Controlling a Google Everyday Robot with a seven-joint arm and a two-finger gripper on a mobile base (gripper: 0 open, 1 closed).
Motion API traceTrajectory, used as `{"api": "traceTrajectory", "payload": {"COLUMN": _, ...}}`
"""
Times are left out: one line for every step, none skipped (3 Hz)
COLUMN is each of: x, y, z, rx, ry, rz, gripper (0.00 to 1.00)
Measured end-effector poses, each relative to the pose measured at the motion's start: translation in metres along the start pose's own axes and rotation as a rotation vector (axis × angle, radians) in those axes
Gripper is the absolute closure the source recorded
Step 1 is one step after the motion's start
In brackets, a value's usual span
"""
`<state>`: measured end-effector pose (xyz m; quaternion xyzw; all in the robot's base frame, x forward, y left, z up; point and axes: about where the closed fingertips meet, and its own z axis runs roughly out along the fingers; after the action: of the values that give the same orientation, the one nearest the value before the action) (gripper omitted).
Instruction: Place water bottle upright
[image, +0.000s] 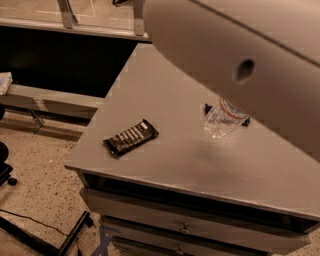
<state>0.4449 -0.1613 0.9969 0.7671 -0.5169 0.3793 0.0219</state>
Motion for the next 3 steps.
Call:
{"api": "traceTrajectory", "payload": {"x": -0.0056, "y": 0.0019, "z": -0.002, "rx": 0.04, "ry": -0.015, "rz": -0.076, "gripper": 1.0}}
{"api": "traceTrajectory", "payload": {"x": -0.01, "y": 0.0028, "z": -0.0014, "rx": 0.053, "ry": -0.021, "rz": -0.134, "gripper": 1.0}}
{"api": "traceTrajectory", "payload": {"x": -0.0138, "y": 0.0019, "z": 0.0029, "rx": 0.045, "ry": -0.018, "rz": -0.186, "gripper": 1.0}}
